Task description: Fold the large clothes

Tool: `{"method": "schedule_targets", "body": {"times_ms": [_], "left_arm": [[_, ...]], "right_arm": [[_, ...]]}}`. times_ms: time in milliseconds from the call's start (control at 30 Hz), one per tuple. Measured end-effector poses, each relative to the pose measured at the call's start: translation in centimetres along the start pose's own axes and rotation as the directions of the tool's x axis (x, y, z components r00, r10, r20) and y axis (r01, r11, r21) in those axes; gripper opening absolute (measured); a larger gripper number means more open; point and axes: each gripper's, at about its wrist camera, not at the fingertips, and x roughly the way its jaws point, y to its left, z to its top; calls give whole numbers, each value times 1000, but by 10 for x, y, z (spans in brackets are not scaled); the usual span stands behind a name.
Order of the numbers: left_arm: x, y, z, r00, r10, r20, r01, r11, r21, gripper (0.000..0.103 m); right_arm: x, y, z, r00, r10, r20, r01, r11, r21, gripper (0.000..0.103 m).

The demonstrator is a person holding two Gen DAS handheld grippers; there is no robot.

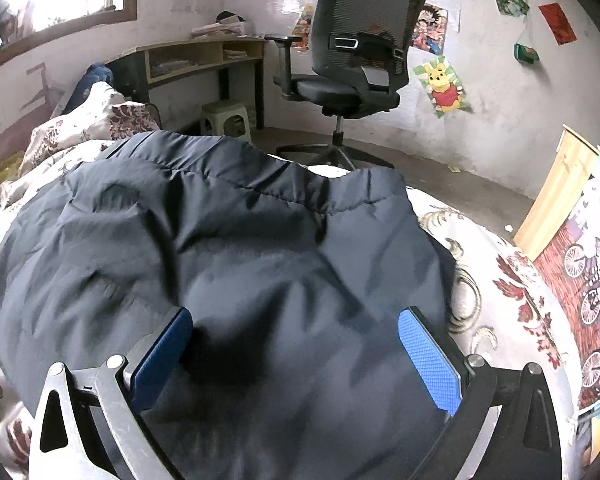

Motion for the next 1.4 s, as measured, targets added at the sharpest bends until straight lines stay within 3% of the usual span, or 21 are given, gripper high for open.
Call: {"method": "schedule_targets", "body": {"times_ms": [200,533,700,1033,1267,1367,1400], "left_arm": [[-6,8,-5,998,63,-7,-63,998,30,102],[-8,16,-7,998,65,-17,-64,998,29,102],[-5,15,-10,997,70,-25,-69,996,52,102],[10,11,-23,996,72,-57,-65,990,121,102],[16,4,-45,990,-107,-89,120,979,165,102],[24,14,-45,960,-251,-121,263,959,104,102],[30,19,-42,939,-315,-141,327,943,70,102]], "right_arm": [[-13,-25,-9,999,-34,-22,35,998,59,103],[-19,-68,-21,994,-81,-72,93,976,198,103],[-16,-73,-25,989,-120,-85,135,971,195,103],[0,-74,-31,987,-106,-121,127,974,188,103],[15,-71,-39,989,-60,-133,79,987,142,103],[19,-77,-41,990,-17,-142,41,985,165,103],[21,-78,-41,989,-5,-145,29,985,170,103]]}}
